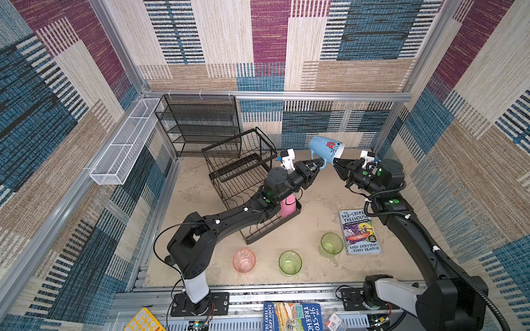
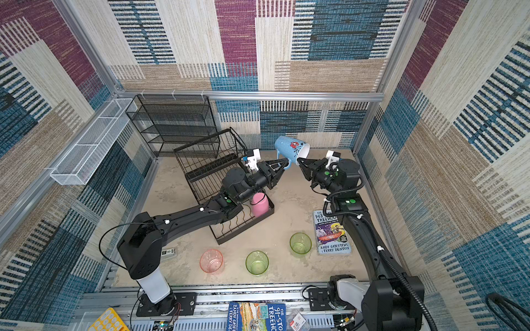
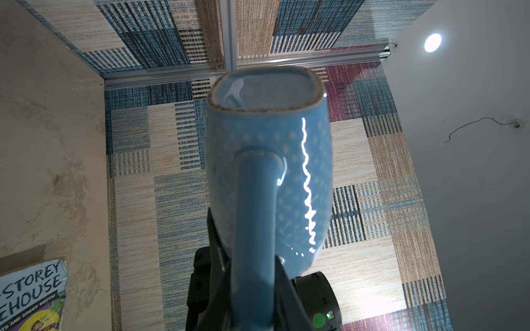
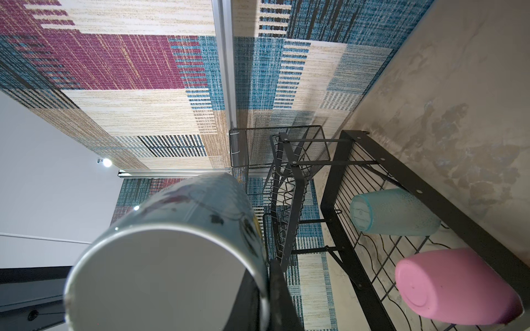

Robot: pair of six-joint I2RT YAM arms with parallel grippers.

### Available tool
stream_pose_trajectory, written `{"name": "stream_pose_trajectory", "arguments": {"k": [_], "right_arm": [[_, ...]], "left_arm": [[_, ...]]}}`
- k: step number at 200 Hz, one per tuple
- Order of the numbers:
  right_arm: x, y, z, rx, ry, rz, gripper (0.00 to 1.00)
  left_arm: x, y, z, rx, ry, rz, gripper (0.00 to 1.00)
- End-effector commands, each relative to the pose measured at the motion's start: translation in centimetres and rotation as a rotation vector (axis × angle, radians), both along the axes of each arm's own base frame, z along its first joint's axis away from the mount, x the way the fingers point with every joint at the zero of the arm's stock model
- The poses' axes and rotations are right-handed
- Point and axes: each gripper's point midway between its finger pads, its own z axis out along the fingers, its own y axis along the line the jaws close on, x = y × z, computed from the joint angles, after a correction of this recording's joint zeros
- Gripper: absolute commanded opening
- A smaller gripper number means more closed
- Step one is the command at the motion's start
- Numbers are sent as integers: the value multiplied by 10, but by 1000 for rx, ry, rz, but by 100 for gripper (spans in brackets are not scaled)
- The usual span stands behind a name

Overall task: Load cups into a dish rack
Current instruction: Place the cup upside down at the dish rack.

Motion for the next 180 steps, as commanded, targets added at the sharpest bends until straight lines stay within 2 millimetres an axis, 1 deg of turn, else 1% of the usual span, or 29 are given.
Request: {"name": "stream_pose_trajectory", "arguments": {"k": [1, 18, 29, 36, 47, 64, 85, 94, 138, 180], "right_arm": [[-3, 6, 13, -10, -55, 42, 0], [-3, 6, 12, -16, -54, 44, 0], [-3, 6, 12, -20, -56, 44, 3], [-3, 6, 11, -23, -55, 44, 6], [-3, 6, 10, -24, -53, 42, 14], [-3, 6, 11, -25, -58, 39, 20], [-4, 5, 15, -30, -74, 37, 29], [-4, 5, 14, -30, -70, 35, 33], [-4, 4, 15, -40, -76, 32, 41], [-3, 3, 14, -61, -81, 23, 44]], "left_arm": [[-4, 0, 18, -39, -69, -18, 21], [-4, 1, 19, -41, -80, -15, 20], [-4, 1, 19, -36, -84, -14, 19], [-4, 1, 19, -33, -91, -12, 19], [-4, 1, 20, -24, -103, -6, 19], [-5, 2, 21, -13, -125, 2, 16], [-5, 5, 23, 0, -149, 18, 17], [-5, 6, 24, 5, -157, 28, 16], [-3, 8, 27, 26, -188, 53, 15], [-2, 9, 24, 42, -198, 64, 13]]}}
